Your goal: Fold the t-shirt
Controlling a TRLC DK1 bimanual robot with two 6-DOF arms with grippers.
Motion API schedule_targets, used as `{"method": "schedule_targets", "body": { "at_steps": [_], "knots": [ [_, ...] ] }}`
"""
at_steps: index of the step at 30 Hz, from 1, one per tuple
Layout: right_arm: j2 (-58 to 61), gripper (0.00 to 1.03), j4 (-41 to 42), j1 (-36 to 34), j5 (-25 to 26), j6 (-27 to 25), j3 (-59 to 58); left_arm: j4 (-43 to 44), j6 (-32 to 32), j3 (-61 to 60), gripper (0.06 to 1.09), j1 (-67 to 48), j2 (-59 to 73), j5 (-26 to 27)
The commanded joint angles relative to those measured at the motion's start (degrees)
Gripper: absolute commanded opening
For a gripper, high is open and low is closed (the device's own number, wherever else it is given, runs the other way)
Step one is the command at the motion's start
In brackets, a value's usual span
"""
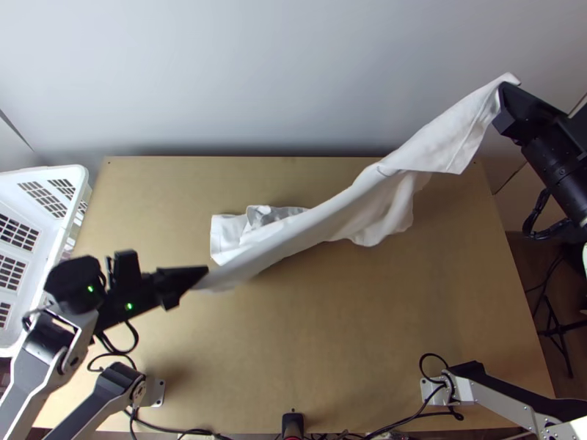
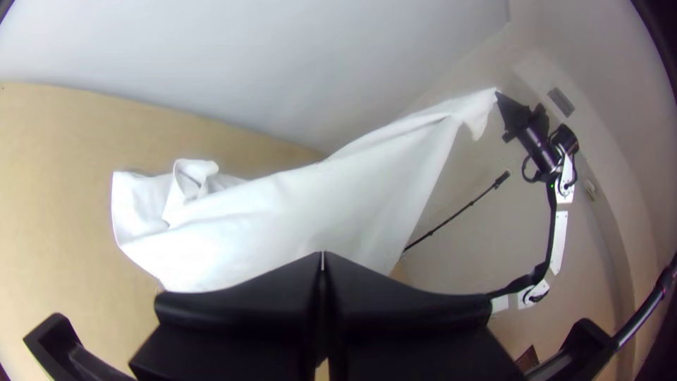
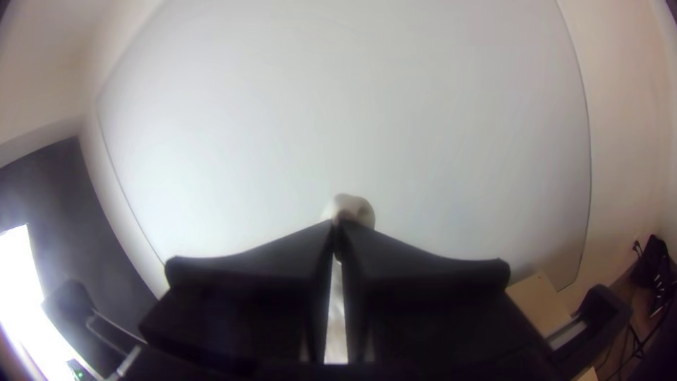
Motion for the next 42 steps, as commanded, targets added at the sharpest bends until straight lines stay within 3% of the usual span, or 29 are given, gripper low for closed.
{"method": "schedule_targets", "body": {
  "at_steps": [1, 6, 8, 17, 24, 32, 38, 42],
  "knots": [
    [-0.2, 0.03, -0.2, -0.3, 0.1, 0.1, -0.2, -1.9, -2.2, -9.3, 0.4, -3.3, -7.0, -1.6],
    [0.2, 0.03, 0.1, -0.6, 0.1, 0.1, -0.2, -1.6, -2.4, -9.6, 0.81, -3.7, -6.0, -1.6],
    [0.2, 0.03, 0.1, -1.1, 0.1, 0.1, -0.2, 0.0, -2.7, -10.1, 0.87, -4.2, -5.4, -1.6],
    [-0.3, 0.03, -0.9, -2.8, -0.3, 0.0, -0.8, 5.1, -5.3, -11.1, 0.87, -11.5, -0.8, -1.7],
    [-1.8, 0.03, -1.0, -4.5, -0.3, -0.2, -3.7, 16.8, -9.6, -8.4, 0.87, -19.9, 11.0, -4.5],
    [-1.8, 0.03, -0.3, -5.2, -0.3, -0.3, -4.5, 21.6, -6.0, -0.8, 0.87, -34.0, 29.7, -11.5],
    [-3.2, 0.03, -0.3, -6.0, -0.3, -0.3, -5.2, 21.5, -7.5, 5.4, 0.87, -39.8, 43.0, -14.1],
    [-4.7, 0.03, -0.3, -6.6, -0.3, -0.3, -7.2, 21.6, -4.6, 9.7, 0.87, -42.4, 49.7, -15.7]
  ]
}}
